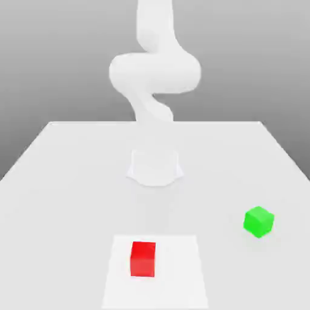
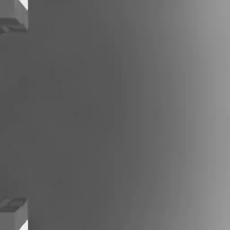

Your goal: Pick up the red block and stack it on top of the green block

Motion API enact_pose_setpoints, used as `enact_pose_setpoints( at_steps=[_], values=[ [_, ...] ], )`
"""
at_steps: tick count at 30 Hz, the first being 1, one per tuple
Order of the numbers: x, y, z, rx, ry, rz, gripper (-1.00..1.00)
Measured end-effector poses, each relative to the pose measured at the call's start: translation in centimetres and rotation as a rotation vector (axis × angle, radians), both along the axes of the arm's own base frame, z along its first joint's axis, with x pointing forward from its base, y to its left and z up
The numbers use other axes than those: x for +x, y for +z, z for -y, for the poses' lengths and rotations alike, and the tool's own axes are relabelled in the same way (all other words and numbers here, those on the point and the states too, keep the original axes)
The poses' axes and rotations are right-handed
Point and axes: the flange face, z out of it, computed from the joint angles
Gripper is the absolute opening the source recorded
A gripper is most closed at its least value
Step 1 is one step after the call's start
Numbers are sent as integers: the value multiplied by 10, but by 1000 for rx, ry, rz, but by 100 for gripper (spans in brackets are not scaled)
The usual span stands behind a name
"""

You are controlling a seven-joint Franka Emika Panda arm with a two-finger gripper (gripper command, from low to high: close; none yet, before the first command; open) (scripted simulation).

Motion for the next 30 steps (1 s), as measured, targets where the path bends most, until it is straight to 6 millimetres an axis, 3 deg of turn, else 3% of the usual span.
enact_pose_setpoints(
  at_steps=[5, 10, 15, 20, 26, 27, 30],
  values=[
    [52, -113, 6, 1, -11, -178, 0],
    [72, -226, 12, 5, -22, -349, 0],
    [63, -337, 18, 11, -32, -520, 0],
    [29, -437, 22, 19, -43, -686, 0],
    [22, -506, 22, 20, -43, -715, 0],
    [21, -514, 22, 20, -43, -715, -100],
    [21, -514, 22, 20, -43, -715, -100]
  ],
)
